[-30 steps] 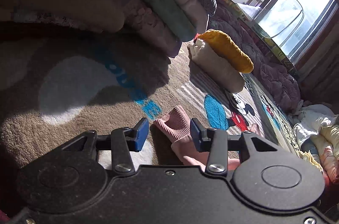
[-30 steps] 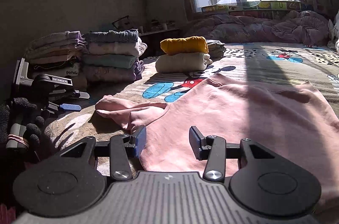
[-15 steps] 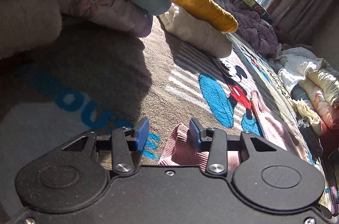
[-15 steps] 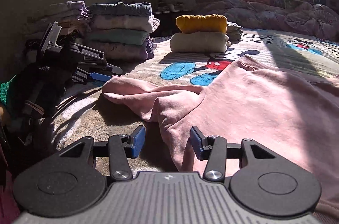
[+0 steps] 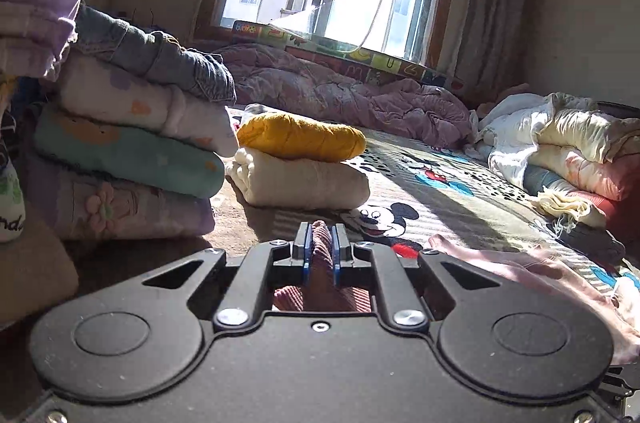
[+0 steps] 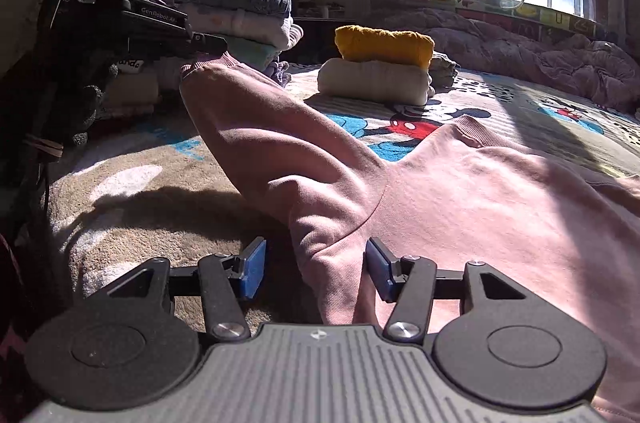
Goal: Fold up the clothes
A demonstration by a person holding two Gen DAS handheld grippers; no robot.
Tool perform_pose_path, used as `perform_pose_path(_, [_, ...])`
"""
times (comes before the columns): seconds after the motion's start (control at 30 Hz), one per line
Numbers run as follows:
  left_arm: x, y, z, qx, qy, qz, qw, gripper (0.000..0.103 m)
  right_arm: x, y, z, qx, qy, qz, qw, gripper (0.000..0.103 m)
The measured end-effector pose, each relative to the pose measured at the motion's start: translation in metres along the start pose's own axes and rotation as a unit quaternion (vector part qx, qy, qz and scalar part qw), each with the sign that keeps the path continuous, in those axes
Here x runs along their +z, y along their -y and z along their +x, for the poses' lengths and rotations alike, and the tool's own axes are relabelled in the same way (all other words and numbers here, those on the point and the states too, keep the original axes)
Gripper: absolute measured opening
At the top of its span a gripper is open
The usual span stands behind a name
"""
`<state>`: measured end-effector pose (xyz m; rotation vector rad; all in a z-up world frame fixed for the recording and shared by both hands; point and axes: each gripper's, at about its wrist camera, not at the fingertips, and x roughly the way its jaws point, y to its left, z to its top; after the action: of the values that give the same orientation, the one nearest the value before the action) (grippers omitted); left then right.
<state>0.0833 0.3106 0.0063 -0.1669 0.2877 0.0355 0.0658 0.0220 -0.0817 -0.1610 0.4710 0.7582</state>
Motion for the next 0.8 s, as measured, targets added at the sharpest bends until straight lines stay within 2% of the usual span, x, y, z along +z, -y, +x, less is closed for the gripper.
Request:
perform_pose_path(0.2, [-0.009,0.021,0.032,0.061,-0.020,0.063,0.9960,0.008,-0.003,-0.017,0.002,-0.008,-0.015,-0.068,0.998,0.058])
perform_pose_path(0.27, [-0.010,0.020,0.041,0.066,-0.026,0.060,0.9957,0.008,-0.004,-0.020,0.000,-0.009,-0.019,-0.088,0.996,0.058])
perform_pose_path(0.47, [-0.028,0.009,0.081,0.104,-0.086,0.046,0.9898,0.008,0.000,-0.030,-0.004,-0.015,-0.036,-0.137,0.990,0.058])
perform_pose_path(0.6, [-0.027,0.007,0.078,0.111,-0.080,0.036,0.9900,0.009,0.012,-0.040,-0.008,-0.031,-0.043,-0.180,0.982,0.057])
perform_pose_path(0.7, [-0.027,-0.001,0.076,0.110,-0.078,0.017,0.9906,0.009,0.024,-0.045,-0.003,-0.021,-0.024,-0.176,0.984,0.057])
perform_pose_path(0.8, [-0.025,-0.006,0.069,0.115,-0.078,-0.012,0.9902,0.009,0.033,-0.045,0.018,-0.006,-0.041,-0.158,0.987,0.059])
